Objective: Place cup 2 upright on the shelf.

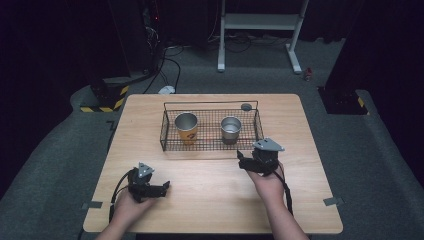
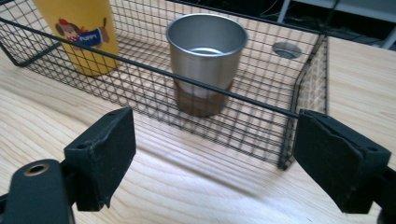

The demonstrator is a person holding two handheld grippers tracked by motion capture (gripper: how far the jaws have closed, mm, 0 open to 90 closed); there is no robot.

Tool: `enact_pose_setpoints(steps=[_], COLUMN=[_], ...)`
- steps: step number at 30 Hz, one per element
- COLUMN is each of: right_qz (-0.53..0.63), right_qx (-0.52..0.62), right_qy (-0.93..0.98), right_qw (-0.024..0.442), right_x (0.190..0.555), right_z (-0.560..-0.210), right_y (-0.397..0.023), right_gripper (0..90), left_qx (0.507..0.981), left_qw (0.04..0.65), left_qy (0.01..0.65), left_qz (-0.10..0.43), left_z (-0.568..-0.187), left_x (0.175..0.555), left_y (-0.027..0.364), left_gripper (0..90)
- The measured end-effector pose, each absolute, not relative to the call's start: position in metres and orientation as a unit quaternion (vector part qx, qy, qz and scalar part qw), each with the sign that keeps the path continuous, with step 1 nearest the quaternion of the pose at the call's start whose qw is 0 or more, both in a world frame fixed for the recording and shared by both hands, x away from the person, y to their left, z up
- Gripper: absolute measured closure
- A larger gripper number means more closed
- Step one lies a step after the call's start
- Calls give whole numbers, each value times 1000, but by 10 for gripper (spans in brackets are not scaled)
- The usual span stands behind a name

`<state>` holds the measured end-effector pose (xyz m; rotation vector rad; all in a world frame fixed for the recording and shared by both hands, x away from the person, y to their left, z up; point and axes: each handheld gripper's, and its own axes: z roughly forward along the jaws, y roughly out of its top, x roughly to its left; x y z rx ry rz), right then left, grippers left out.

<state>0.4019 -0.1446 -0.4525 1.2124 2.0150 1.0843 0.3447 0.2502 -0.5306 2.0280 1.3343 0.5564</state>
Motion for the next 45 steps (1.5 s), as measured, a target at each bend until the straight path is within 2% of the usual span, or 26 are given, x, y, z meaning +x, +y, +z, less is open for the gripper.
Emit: enact_pose_setpoints(steps=[13, 23, 29, 45], right_qz=[387, 344, 311, 303], right_qx=[466, 499, 516, 538], right_qy=[749, 756, 767, 752], right_qw=[268, 247, 219, 229], right_x=[380, 368, 367, 367], right_z=[-469, -502, -525, -525], right_y=[-183, -213, -219, -207], right_gripper=[125, 125, 116, 105], left_qx=[771, 772, 771, 774], left_qw=[320, 320, 320, 325], left_qy=[508, 507, 508, 502], left_qz=[212, 212, 212, 209], left_z=[-531, -531, -531, -531], left_x=[345, 345, 345, 344], left_y=[250, 250, 250, 252], left_gripper=[4, 4, 4, 8])
